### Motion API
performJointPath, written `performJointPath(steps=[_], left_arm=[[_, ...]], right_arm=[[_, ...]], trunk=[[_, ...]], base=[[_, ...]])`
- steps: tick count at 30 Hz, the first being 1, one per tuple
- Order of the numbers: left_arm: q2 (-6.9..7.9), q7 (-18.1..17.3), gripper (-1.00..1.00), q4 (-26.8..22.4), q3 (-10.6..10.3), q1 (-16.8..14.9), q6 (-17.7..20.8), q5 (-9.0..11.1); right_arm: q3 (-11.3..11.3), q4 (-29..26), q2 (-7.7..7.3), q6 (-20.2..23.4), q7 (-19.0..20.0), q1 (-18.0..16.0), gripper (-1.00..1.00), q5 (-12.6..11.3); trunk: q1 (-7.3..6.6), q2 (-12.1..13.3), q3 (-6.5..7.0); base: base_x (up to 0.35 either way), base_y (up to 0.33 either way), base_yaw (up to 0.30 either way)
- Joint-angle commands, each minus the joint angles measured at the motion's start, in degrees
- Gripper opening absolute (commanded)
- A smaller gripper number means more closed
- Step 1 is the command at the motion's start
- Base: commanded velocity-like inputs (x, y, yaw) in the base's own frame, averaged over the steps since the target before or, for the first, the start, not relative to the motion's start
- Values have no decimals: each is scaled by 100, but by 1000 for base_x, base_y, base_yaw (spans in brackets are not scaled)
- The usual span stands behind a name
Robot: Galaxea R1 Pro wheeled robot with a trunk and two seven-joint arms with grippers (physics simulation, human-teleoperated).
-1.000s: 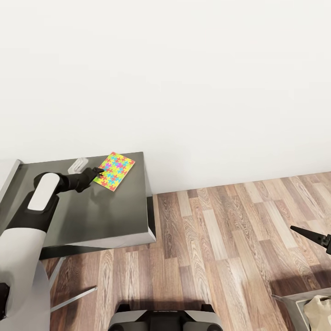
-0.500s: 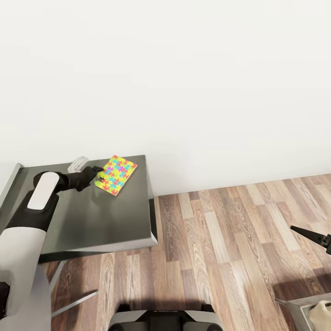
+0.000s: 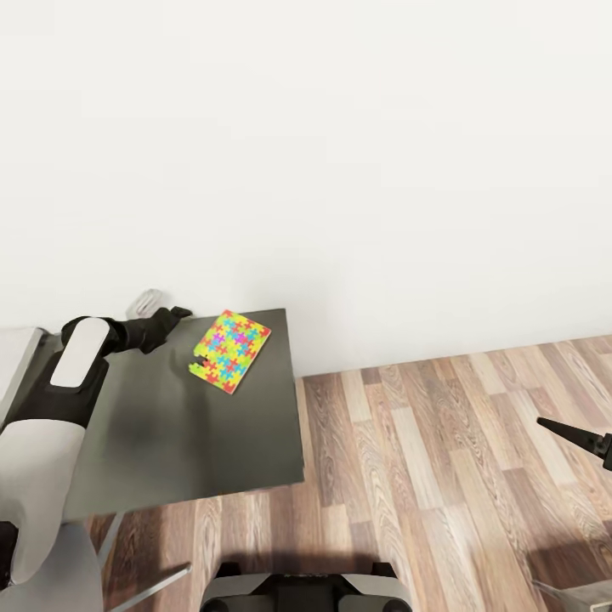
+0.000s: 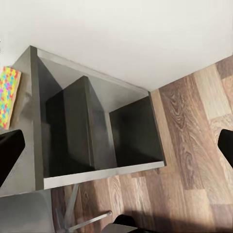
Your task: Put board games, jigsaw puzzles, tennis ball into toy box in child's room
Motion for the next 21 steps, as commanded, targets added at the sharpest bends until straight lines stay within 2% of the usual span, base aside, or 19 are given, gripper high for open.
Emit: performJointPath(steps=[1,21], left_arm=[[1,54,100,-6,2,-3,10,60],[-46,78,100,100,-51,24,5,-6]], right_arm=[[-5,-1,-1,20,34,-4,100,24],[-7,-1,-1,20,34,-4,100,24]], trunk=[[3,-5,-5],[3,-5,-5]], base=[[158,116,0],[38,28,0]])
